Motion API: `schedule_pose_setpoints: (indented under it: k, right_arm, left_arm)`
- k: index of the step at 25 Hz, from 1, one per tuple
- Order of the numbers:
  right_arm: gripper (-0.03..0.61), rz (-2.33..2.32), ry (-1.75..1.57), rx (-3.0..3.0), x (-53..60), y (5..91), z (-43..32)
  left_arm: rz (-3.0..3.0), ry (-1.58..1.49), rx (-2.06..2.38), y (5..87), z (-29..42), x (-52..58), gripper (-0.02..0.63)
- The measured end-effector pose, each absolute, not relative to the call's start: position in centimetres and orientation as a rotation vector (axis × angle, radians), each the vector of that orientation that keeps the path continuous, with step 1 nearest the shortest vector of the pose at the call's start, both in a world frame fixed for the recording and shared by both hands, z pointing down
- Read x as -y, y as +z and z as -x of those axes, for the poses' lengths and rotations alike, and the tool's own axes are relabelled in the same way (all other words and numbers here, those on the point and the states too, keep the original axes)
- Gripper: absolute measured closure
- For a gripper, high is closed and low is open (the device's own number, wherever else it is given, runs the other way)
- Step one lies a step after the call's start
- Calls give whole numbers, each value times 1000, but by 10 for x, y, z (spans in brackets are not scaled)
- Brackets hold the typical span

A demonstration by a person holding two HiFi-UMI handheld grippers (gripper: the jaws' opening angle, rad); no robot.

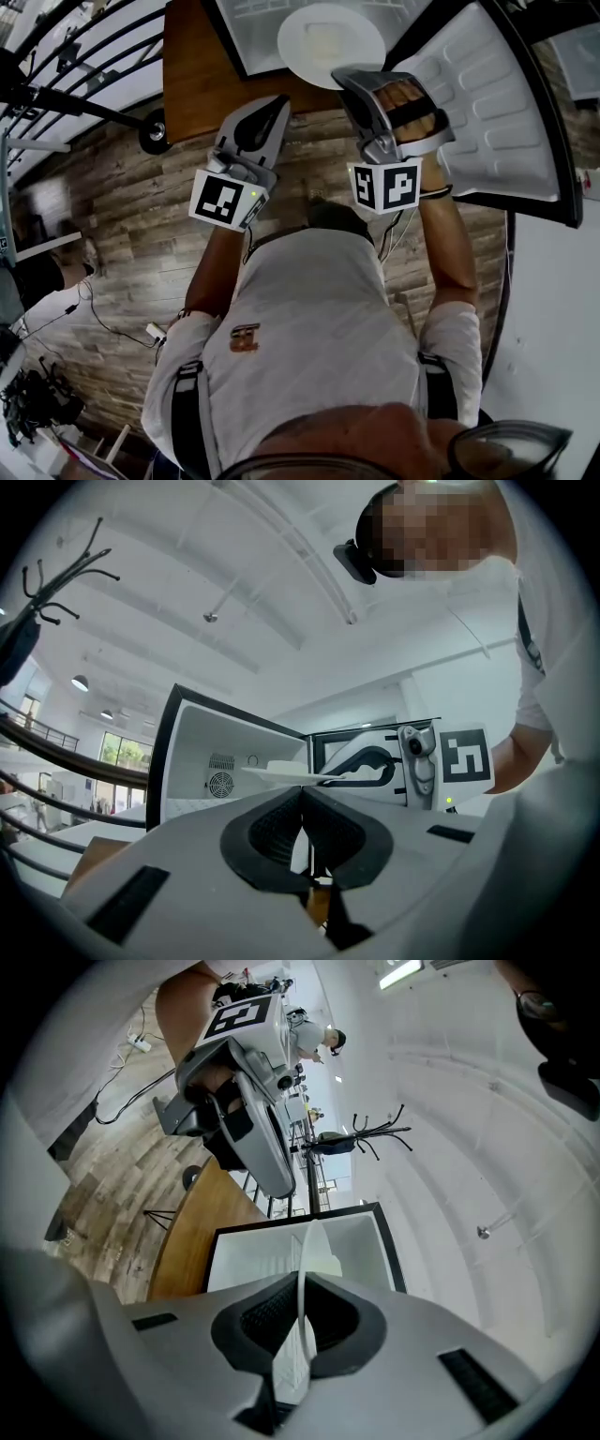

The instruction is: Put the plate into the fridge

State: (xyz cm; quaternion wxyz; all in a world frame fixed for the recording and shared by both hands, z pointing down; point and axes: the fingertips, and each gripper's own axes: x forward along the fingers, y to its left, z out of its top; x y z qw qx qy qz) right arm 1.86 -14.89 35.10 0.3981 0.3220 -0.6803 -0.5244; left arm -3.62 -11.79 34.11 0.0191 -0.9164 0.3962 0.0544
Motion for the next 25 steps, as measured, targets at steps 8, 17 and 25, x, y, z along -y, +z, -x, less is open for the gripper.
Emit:
schedule_pose_setpoints:
  k: [8, 17, 25]
  right_arm:
    - [537, -761, -1340, 1746, 230, 351, -32]
    - [537, -722, -1317, 1788, 287, 350, -47]
    - [537, -701, -1292, 1801, 320, 359, -46]
  left_arm:
    - [2809, 183, -1324, 336, 17, 193, 595]
    - [2777, 199, -1401, 329, -6, 241, 595]
    - [2755, 187, -1430, 327, -2, 260, 595]
